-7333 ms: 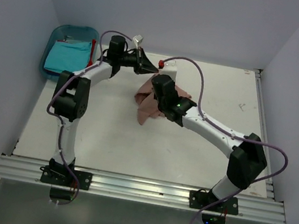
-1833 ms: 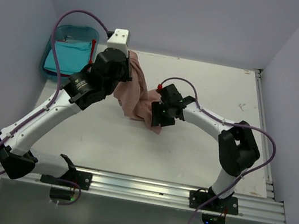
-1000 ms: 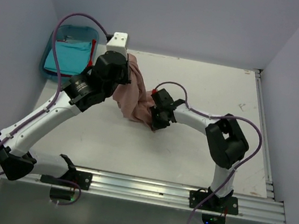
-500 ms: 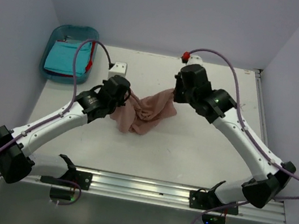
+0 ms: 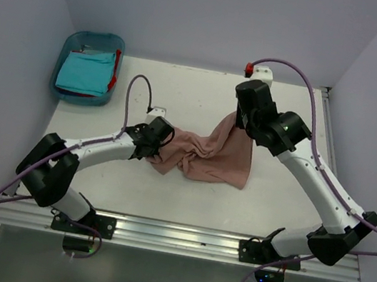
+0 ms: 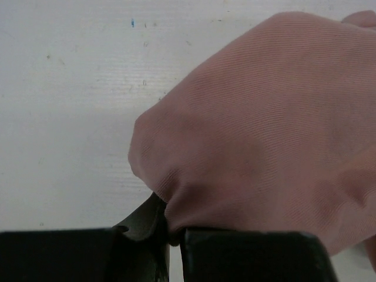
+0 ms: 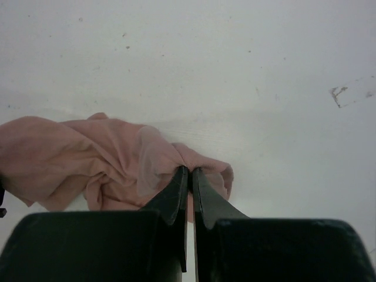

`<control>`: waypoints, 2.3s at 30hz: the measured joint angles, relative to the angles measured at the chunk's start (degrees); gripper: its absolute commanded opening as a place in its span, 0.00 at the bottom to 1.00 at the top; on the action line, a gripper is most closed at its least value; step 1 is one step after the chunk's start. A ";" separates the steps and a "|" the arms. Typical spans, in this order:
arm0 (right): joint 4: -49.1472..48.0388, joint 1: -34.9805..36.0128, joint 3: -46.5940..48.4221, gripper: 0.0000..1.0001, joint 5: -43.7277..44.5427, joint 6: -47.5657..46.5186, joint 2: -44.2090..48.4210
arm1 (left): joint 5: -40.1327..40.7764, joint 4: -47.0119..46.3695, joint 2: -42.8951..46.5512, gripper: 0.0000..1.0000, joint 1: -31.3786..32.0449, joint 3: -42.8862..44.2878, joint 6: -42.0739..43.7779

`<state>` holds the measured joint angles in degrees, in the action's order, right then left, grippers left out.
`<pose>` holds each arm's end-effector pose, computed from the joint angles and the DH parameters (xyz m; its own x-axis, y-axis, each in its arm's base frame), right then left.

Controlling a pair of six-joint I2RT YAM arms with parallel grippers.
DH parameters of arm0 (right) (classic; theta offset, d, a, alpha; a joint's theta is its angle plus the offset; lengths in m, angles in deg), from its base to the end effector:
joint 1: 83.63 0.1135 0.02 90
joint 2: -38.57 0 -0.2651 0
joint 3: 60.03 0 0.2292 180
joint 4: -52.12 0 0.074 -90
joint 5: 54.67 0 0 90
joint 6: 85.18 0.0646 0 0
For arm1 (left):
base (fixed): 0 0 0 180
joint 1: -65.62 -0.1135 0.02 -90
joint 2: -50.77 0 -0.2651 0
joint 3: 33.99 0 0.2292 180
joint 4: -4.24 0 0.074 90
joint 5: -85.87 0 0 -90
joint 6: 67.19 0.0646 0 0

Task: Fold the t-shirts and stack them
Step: Flatten out the tshirt

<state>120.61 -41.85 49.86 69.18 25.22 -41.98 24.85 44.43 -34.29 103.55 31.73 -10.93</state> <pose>0.2292 0.1566 0.4067 -0.5219 -0.0781 -0.8494 -0.0526 0.9969 -0.0593 0.2398 -0.1472 0.1892 -0.7564 -0.0266 -0.6536 -0.0916 0.9936 0.0656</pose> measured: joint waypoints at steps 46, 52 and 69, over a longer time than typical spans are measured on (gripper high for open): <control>-4.57 -13.31 -0.57 0.00 -10.08 -1.62 -11.28 | -3.41 9.46 -8.39 0.53 29.92 14.47 11.69; -4.61 -13.33 -0.57 0.00 -11.10 -1.62 -11.28 | -2.12 10.47 -11.54 0.50 29.11 12.74 10.29; -4.83 -13.35 -1.22 0.00 -11.39 -1.64 -11.26 | -4.74 4.90 -12.46 0.47 18.36 8.20 12.31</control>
<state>115.78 -55.21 48.63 57.79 23.59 -53.24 20.10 49.32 -46.75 121.91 39.93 1.37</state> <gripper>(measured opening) 0.025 0.474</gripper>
